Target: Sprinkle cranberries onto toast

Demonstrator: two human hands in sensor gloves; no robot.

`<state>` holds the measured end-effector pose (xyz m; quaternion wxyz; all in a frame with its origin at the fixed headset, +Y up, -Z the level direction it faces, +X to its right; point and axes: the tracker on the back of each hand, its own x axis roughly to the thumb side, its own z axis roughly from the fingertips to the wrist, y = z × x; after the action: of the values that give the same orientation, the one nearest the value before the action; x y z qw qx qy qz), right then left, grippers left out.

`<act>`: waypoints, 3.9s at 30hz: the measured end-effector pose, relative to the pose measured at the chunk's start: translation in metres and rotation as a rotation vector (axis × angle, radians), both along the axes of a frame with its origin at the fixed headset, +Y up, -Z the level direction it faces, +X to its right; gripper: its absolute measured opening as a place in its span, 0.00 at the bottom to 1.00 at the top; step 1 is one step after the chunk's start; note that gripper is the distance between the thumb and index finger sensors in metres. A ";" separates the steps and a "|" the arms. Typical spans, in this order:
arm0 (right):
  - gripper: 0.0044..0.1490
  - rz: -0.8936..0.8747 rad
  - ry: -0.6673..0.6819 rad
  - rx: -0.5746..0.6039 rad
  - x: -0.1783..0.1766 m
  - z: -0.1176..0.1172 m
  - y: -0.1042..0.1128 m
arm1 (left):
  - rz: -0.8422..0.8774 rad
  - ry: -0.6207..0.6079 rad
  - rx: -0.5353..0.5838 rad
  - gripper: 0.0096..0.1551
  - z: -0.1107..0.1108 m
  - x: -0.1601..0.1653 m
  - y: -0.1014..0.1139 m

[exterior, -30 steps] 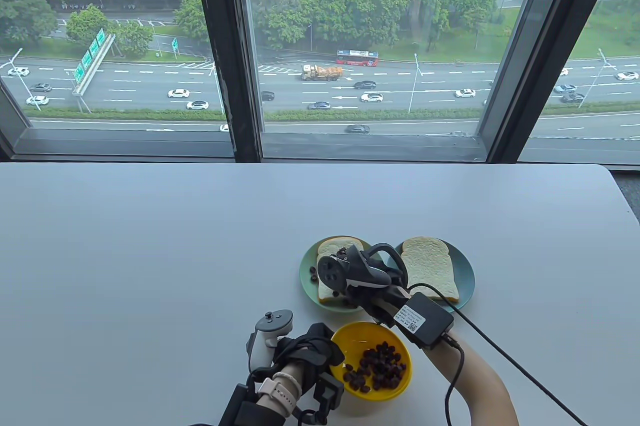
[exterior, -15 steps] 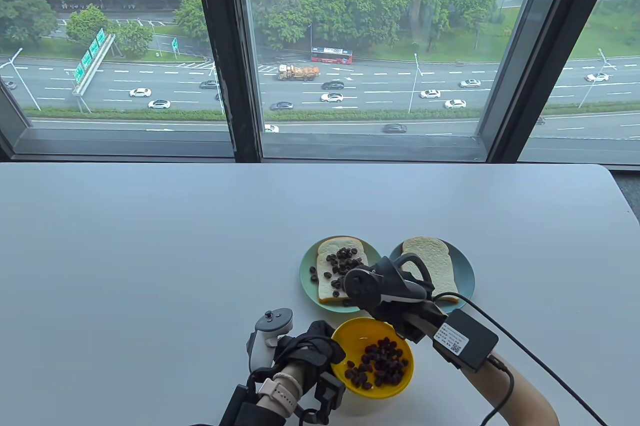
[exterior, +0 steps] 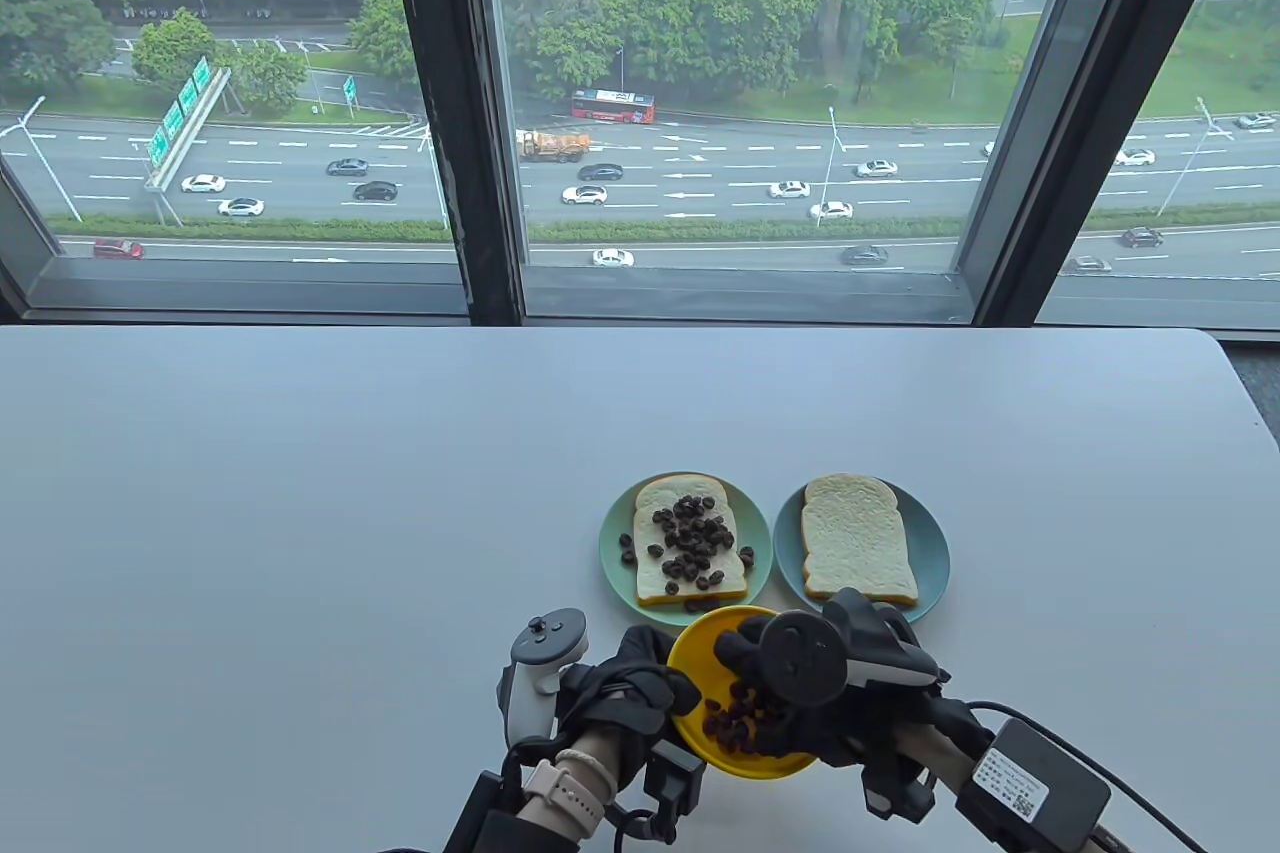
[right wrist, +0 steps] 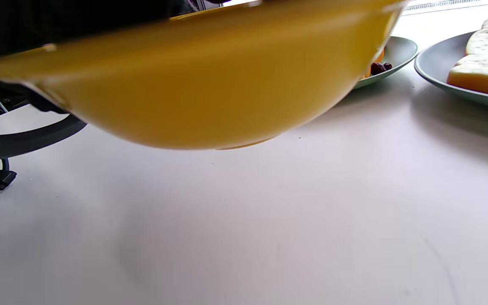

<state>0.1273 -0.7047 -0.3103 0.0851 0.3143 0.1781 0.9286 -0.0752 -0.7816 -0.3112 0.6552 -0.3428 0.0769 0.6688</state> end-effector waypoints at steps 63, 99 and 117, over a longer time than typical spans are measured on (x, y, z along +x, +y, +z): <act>0.22 -0.059 -0.564 0.166 0.076 -0.150 -0.042 | 0.030 -0.070 -0.111 0.29 0.007 0.009 -0.023; 0.44 -0.307 -0.087 -0.022 0.053 -0.039 0.015 | 0.012 -0.057 -0.064 0.30 0.007 0.010 -0.017; 0.49 0.154 0.206 0.117 -0.009 0.009 -0.019 | 0.090 -0.021 0.024 0.31 0.013 0.019 -0.007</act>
<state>0.1181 -0.7232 -0.3014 -0.0239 0.3978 0.1553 0.9039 -0.0562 -0.7882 -0.2981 0.6294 -0.3450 0.0462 0.6948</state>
